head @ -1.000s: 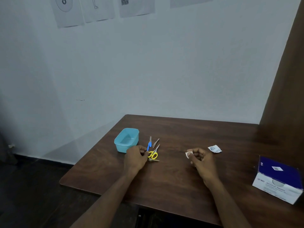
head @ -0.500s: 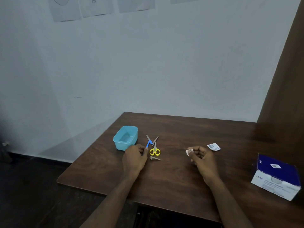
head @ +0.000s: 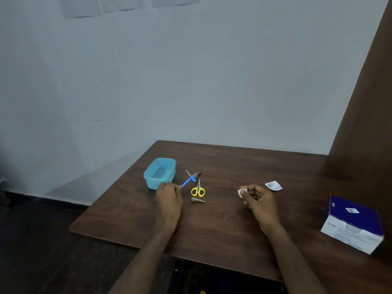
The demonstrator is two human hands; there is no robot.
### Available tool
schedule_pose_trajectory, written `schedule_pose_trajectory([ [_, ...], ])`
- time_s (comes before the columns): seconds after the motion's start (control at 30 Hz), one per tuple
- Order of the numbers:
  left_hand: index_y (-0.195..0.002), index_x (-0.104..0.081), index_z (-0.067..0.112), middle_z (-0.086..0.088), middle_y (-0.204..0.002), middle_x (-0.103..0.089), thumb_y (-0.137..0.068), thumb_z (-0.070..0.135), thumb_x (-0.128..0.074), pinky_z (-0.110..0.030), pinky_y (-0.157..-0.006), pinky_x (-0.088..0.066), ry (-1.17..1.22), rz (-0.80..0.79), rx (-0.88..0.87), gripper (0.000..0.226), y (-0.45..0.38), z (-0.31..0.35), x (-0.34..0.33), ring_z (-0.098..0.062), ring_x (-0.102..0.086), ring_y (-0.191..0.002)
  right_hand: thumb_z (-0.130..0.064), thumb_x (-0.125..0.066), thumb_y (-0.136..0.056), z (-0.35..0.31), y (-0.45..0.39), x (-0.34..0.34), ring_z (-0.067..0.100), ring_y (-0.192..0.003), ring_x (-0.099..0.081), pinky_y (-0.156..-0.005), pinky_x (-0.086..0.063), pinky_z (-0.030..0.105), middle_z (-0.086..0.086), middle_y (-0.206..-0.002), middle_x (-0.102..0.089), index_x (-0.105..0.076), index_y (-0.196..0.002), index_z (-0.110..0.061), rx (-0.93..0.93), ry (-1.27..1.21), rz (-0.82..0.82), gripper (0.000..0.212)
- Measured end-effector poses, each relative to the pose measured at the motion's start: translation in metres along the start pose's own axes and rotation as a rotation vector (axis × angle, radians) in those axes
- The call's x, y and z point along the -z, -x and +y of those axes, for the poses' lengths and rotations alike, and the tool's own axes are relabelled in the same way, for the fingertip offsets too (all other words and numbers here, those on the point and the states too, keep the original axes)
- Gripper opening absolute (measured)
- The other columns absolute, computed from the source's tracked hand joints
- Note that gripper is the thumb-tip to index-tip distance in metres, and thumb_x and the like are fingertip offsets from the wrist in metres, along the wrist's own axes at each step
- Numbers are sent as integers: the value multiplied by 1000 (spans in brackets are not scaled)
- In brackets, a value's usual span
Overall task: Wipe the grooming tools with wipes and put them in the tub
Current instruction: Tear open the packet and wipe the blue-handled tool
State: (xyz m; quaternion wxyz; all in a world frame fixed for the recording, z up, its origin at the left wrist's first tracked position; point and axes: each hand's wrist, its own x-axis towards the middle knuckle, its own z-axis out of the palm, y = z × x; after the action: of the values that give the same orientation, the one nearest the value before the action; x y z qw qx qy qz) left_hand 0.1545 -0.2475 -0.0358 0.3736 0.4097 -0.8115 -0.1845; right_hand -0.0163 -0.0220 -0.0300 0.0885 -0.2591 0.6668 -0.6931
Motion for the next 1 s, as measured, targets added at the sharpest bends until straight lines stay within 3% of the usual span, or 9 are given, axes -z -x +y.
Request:
schedule_pose_trajectory([
  [0.13, -95, -82, 13, 3, -85, -75, -98, 21, -75, -29, -74, -53, 108, 117, 8, 12, 0, 3, 9, -13, -68, -80, -7, -78, -94, -3, 0, -2, 7, -67, -64, -59, -51, 17, 1, -82, -77, -79, -93, -13, 2, -4, 3, 6],
  [0.23, -91, -80, 16, 4, -82, -76, -97, 24, -76, -28, -71, -49, 129, 121, -18, 12, 0, 15, 17, -14, -69, -74, -10, -79, -93, -1, -3, -2, 6, -65, -66, -59, -51, 19, 0, -80, -78, -80, -92, -17, 10, 40, 6, 7],
  [0.33, -88, -82, 19, 6, -77, -77, -96, 27, -78, -26, -69, -50, 143, 22, -24, 13, -6, 33, 20, -11, -70, -70, -12, -79, -93, 1, -4, -2, 6, -65, -66, -59, -51, 20, 0, -81, -78, -80, -91, -17, 8, 49, 5, 6],
  [0.43, -86, -81, 25, 10, -69, -76, -95, 31, -77, -14, -61, -48, 472, -106, 68, 12, -7, 68, -5, -1, -70, -60, -13, -79, -93, 2, -6, -4, 9, -63, -67, -59, -51, 21, 3, -82, -79, -79, -92, -18, 5, 54, 36, 5],
  [0.57, -89, -81, 20, 2, -74, -77, -96, 20, -79, -22, -63, -51, 837, -327, 183, 7, -13, 111, -59, 0, -65, -52, -11, -78, -94, 2, -6, -3, 9, -62, -66, -60, -51, 23, 3, -82, -79, -79, -93, -18, -16, 22, 99, 7],
  [0.63, -88, -82, 20, -3, -80, -81, -96, 17, -78, -27, -64, -54, 829, -339, 178, 9, -22, 116, -79, -2, -67, -53, -11, -77, -95, 1, -6, -3, 10, -63, -66, -61, -53, 25, 5, -83, -78, -78, -96, -16, -34, -9, 110, 5],
  [0.73, -89, -84, 25, 8, -81, -82, -94, 23, -79, -34, -69, -63, 785, -266, 119, 7, -31, 116, -100, -8, -76, -62, -10, -76, -96, 2, -10, -3, 13, -66, -68, -64, -56, 26, 9, -84, -78, -77, -99, -11, -44, -21, 113, 3],
  [0.9, -87, -85, 27, 18, -74, -78, -92, 30, -80, -11, -60, -49, 691, -287, -47, 7, -24, 120, -106, 4, -72, -64, -8, -78, -92, 4, -16, -7, 13, -64, -69, -66, -57, 27, 6, -74, -76, -76, -91, -13, -76, 99, 141, 6],
  [1.0, -86, -85, 27, 16, -70, -76, -90, 36, -83, -13, -60, -50, 702, -274, 8, 10, -31, 114, -113, 1, -71, -66, -9, -78, -92, 6, -26, -13, 15, -66, -73, -69, -61, 31, 6, -79, -79, -76, -89, -13, -156, 94, 236, 5],
])
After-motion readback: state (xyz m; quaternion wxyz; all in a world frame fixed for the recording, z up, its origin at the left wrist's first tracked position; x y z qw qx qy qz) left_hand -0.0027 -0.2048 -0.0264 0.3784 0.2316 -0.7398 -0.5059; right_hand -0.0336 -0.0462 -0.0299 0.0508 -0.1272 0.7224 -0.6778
